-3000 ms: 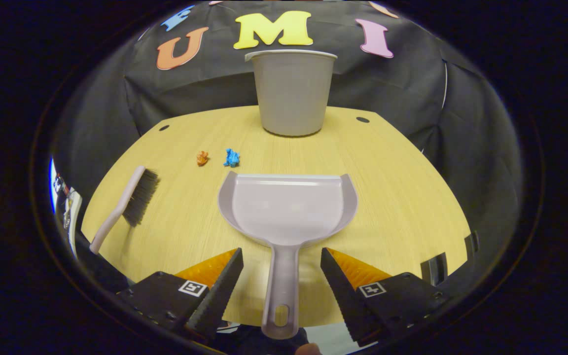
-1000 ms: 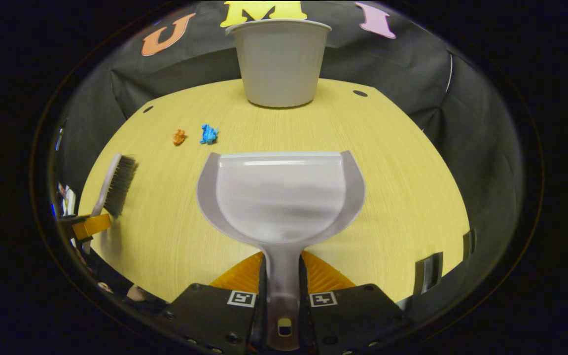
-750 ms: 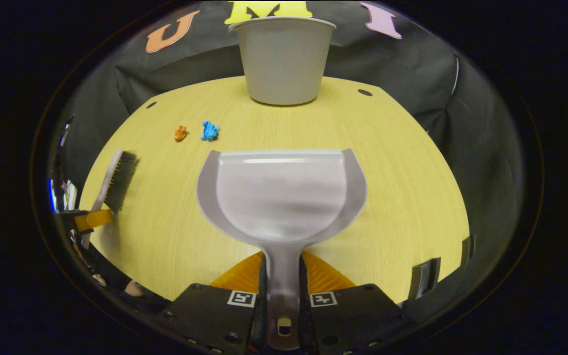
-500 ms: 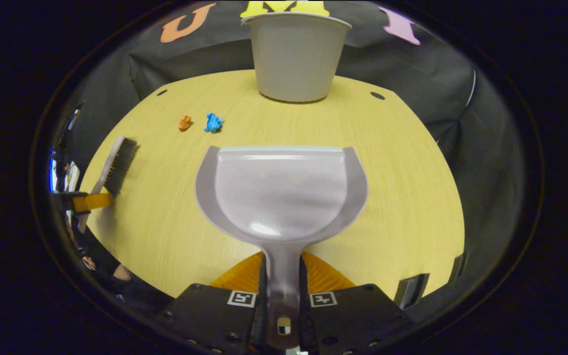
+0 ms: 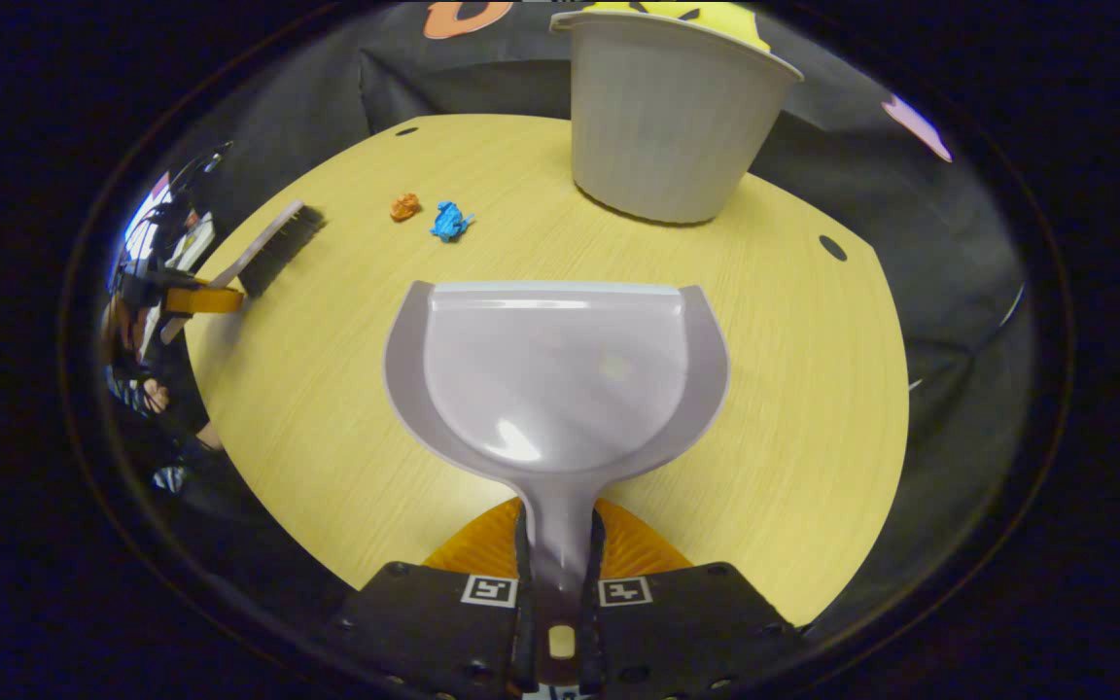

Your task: Pick up the small broom and dustpan from the desktop, sweep the trash into the dustpan with the broom, and then empty the trash into the garbage bin.

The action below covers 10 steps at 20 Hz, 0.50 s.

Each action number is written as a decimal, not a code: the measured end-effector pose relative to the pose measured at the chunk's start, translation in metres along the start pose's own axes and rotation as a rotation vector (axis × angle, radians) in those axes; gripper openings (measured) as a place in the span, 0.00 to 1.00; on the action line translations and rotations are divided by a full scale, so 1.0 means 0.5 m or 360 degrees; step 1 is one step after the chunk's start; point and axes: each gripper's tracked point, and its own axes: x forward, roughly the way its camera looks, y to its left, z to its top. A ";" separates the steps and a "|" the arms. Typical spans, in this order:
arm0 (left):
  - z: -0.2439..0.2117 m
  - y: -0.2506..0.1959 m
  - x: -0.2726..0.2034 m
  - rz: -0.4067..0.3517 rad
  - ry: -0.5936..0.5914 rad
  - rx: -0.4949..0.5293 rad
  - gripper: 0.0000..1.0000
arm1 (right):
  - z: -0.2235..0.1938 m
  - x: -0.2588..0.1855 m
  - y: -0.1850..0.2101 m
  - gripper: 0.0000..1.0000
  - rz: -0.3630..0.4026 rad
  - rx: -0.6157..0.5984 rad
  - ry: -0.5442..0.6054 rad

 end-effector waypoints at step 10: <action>0.118 0.053 0.038 0.0056 0.0115 0.0177 0.28 | 0.061 0.016 -0.065 0.15 0.0154 -0.0514 0.0046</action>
